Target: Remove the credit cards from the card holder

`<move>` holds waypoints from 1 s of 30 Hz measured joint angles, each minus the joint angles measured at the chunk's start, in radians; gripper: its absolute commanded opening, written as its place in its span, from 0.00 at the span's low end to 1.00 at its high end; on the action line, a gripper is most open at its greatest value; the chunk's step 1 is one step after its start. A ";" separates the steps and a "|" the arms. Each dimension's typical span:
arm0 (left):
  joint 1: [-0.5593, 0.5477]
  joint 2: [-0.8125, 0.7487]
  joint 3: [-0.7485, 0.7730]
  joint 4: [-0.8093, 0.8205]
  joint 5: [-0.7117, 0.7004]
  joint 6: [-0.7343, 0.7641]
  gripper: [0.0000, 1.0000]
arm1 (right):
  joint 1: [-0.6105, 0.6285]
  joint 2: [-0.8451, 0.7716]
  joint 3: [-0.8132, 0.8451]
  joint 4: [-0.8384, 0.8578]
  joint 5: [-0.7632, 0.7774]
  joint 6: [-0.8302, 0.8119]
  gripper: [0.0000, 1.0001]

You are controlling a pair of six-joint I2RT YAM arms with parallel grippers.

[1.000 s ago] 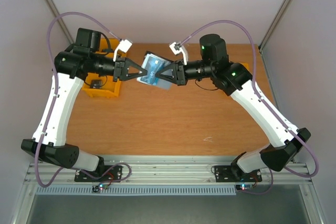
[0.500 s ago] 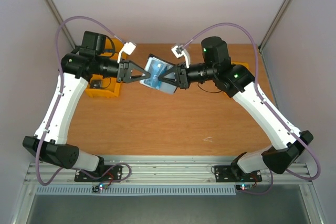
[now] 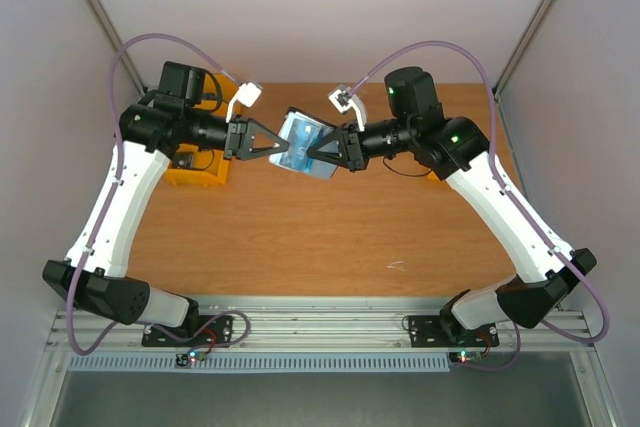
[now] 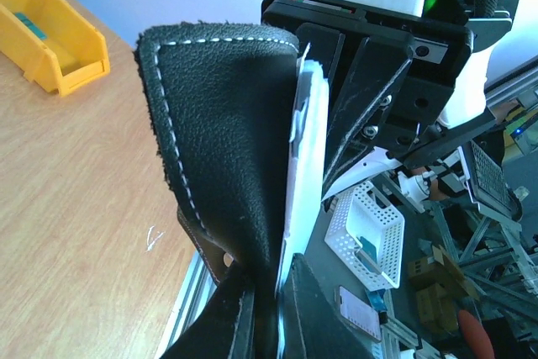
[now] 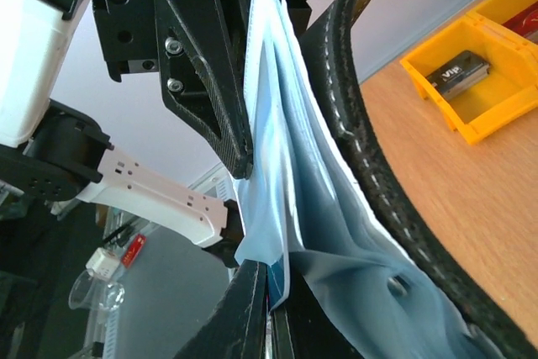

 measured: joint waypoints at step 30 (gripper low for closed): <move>0.051 -0.008 -0.448 0.377 -0.213 -0.311 0.00 | -0.238 -0.093 -0.134 -0.187 0.145 -0.031 0.01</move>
